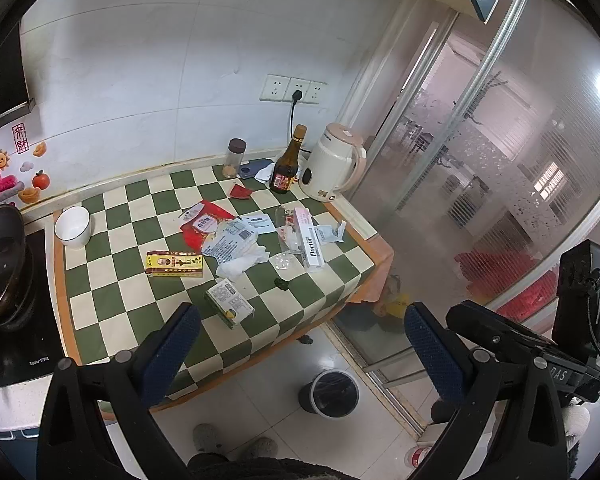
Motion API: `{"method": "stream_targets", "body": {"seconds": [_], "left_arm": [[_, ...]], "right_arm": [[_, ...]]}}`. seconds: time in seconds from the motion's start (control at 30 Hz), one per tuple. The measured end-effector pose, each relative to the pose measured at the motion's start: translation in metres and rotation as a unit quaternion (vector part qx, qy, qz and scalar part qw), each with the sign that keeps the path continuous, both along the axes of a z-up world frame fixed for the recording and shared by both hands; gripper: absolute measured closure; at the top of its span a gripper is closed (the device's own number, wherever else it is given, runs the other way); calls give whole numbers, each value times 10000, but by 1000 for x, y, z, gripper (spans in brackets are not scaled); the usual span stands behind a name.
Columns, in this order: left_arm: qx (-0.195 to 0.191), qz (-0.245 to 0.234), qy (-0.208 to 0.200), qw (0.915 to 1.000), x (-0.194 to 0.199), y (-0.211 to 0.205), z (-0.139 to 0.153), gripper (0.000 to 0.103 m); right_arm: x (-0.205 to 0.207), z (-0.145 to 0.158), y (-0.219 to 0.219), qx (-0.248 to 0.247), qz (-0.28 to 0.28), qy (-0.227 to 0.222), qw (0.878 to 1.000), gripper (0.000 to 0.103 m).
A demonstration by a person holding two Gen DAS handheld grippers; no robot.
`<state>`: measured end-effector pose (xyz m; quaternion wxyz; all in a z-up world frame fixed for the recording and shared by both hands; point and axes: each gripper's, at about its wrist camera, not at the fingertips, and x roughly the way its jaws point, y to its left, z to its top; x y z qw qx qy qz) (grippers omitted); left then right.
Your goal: Collect trash
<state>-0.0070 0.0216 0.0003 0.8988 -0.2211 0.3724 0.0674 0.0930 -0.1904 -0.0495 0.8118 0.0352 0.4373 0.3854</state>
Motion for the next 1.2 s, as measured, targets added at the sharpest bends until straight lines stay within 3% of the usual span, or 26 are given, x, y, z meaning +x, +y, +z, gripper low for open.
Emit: {"method": "stream_targets", "body": {"seconds": [1.2], "left_arm": [[-28,-20,-42,10000,-10,8,1,0]], "right_arm": [[-11,-4,-1,21,0,-42,10000,0]]}}
